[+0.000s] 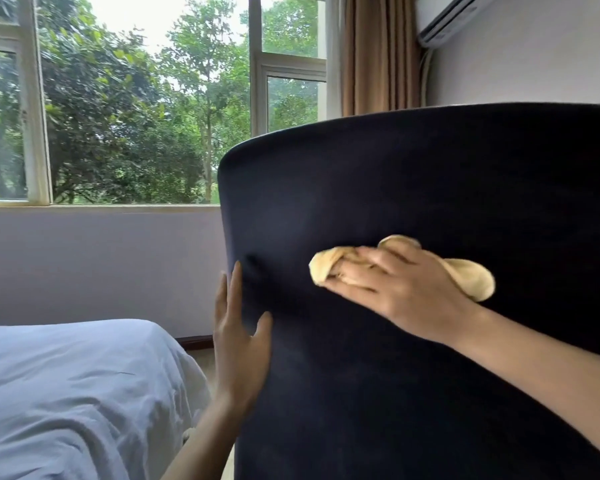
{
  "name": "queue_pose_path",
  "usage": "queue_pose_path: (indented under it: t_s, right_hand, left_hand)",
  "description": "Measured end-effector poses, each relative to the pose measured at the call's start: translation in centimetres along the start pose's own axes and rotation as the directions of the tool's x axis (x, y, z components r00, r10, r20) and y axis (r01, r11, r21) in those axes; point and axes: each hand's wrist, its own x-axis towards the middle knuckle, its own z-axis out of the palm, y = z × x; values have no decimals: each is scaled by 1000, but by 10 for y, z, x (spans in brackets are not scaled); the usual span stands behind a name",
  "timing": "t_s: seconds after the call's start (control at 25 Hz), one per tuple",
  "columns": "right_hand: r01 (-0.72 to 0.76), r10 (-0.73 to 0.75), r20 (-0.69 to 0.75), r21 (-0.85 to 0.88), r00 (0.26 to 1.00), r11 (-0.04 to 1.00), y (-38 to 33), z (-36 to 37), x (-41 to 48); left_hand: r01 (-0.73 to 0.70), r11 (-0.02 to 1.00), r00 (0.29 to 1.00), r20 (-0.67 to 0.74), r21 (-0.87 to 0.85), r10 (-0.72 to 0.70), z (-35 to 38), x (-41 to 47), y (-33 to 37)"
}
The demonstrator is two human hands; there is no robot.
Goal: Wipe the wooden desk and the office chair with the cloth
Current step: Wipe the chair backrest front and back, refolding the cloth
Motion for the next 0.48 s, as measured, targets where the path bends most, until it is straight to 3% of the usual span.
queue_pose_path:
  t_s: [0.16, 0.28, 0.4, 0.48]
  right_hand:
    - [-232, 219, -110, -124, 969, 965, 43, -16, -1]
    - [-405, 371, -222, -133, 902, 905, 56, -15, 25]
    - [-551, 527, -272, -15, 805, 834, 39, -3, 55]
    - [-532, 520, -223, 7, 825, 847, 13, 8, 57]
  left_hand:
    - [-182, 983, 981, 75, -6, 182, 26, -9, 33]
    - [-182, 979, 971, 176, 95, 164, 42, -14, 40]
    - [-171, 963, 969, 211, 210, 126, 48, -10, 35]
    - [-157, 956, 970, 221, 247, 102, 50, -7, 31]
